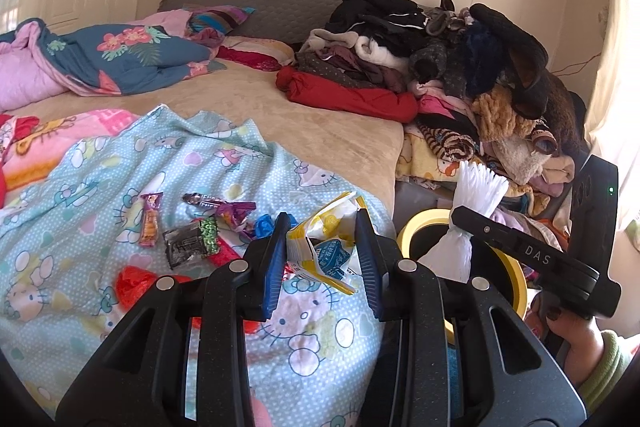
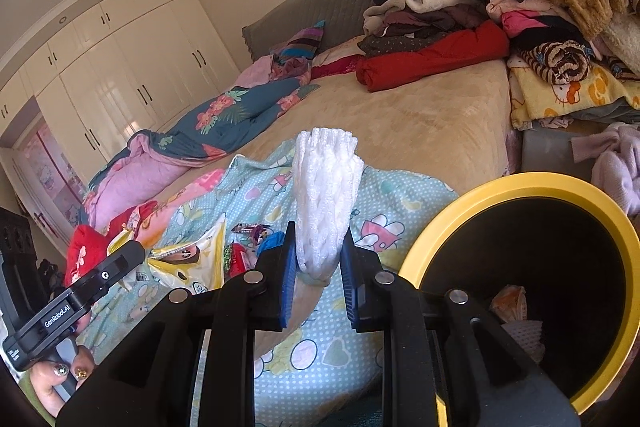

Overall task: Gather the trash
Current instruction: 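Carry foam net in right tool and yellow wrapper in left tool over bin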

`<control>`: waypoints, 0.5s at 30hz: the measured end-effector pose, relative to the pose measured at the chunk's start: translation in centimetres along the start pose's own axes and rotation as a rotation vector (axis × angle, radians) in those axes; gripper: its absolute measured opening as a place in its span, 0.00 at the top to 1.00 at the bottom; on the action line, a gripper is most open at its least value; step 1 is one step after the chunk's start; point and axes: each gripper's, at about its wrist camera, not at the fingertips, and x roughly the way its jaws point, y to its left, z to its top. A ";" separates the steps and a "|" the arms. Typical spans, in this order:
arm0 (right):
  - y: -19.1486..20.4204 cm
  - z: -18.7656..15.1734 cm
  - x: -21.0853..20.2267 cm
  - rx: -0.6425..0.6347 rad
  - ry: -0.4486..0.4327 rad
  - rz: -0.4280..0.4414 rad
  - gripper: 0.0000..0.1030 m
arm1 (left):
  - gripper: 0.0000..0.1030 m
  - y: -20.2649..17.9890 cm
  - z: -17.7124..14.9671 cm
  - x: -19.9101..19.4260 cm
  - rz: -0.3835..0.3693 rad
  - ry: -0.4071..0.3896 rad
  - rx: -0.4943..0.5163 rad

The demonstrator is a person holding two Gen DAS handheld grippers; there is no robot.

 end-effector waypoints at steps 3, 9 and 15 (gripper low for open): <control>-0.5 0.2 -0.5 0.005 -0.009 -0.008 0.81 | 0.75 -0.5 -0.1 0.0 -0.006 0.003 0.008; -1.9 0.6 -1.5 0.027 -0.032 -0.029 0.81 | 0.75 -1.9 -0.3 0.2 -0.023 0.012 0.023; -3.4 0.9 -2.6 0.040 -0.050 -0.050 0.81 | 0.75 -3.5 -0.3 0.5 -0.041 0.015 0.045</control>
